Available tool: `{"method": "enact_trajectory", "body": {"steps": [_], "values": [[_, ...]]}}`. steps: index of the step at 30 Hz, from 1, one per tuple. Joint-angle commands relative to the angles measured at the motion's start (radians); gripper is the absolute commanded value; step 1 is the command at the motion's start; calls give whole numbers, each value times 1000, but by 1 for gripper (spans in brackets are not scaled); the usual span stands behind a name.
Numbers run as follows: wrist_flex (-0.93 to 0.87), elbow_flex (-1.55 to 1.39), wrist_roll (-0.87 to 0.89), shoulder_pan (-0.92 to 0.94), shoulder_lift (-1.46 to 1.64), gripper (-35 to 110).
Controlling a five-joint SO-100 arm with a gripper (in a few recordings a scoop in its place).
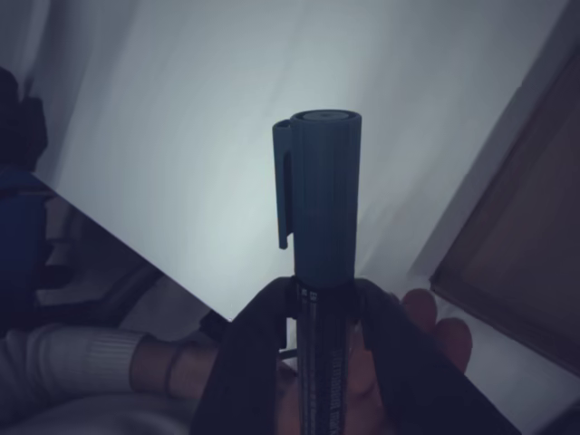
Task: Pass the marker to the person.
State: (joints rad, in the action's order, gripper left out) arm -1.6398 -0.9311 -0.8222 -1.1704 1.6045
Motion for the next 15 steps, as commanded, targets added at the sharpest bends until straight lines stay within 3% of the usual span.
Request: {"method": "enact_trajectory", "body": {"steps": [1,15], "values": [[-29,-35,-3,-32,100,-5],[-81,-295,-112,-43,222,-5]]}}
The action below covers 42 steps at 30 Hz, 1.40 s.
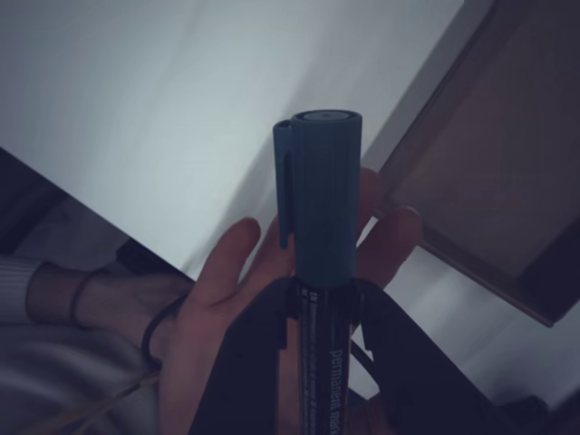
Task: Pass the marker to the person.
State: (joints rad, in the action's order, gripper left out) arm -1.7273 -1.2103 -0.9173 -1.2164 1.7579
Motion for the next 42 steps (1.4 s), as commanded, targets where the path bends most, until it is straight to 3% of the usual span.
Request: {"method": "enact_trajectory", "body": {"steps": [1,12,28,42], "values": [[8,-31,-21,6,74,-5],[57,-101,-46,41,75,-4],[94,-150,-61,57,77,18],[81,25,-54,95,63,16]]}}
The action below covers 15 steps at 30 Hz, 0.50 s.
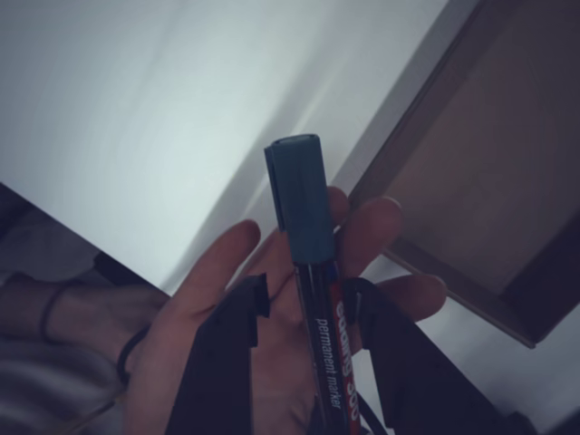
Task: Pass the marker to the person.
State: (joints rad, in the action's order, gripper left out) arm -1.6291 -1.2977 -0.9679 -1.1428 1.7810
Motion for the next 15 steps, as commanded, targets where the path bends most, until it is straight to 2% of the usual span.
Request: {"method": "enact_trajectory", "body": {"steps": [1,6,15], "values": [[-41,158,-9,37,31,16],[-46,270,-57,190,6,15],[106,132,-104,380,20,15]]}}
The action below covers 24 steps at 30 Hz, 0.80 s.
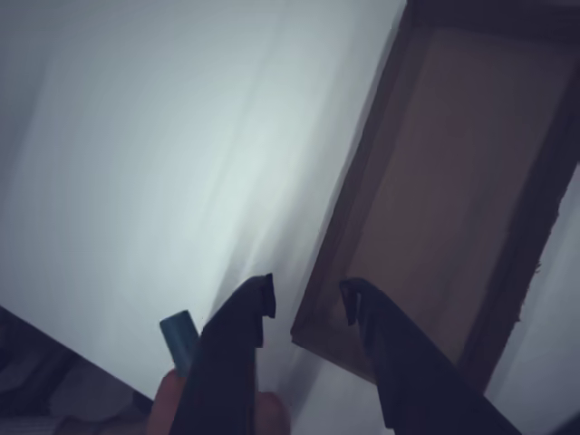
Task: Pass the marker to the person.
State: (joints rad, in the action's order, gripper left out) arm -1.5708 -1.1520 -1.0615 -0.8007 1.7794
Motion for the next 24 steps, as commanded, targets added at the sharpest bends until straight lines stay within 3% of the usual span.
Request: {"method": "enact_trajectory", "body": {"steps": [1,24], "values": [[63,-31,-14,48,26,14],[110,-132,-6,74,87,14]]}}
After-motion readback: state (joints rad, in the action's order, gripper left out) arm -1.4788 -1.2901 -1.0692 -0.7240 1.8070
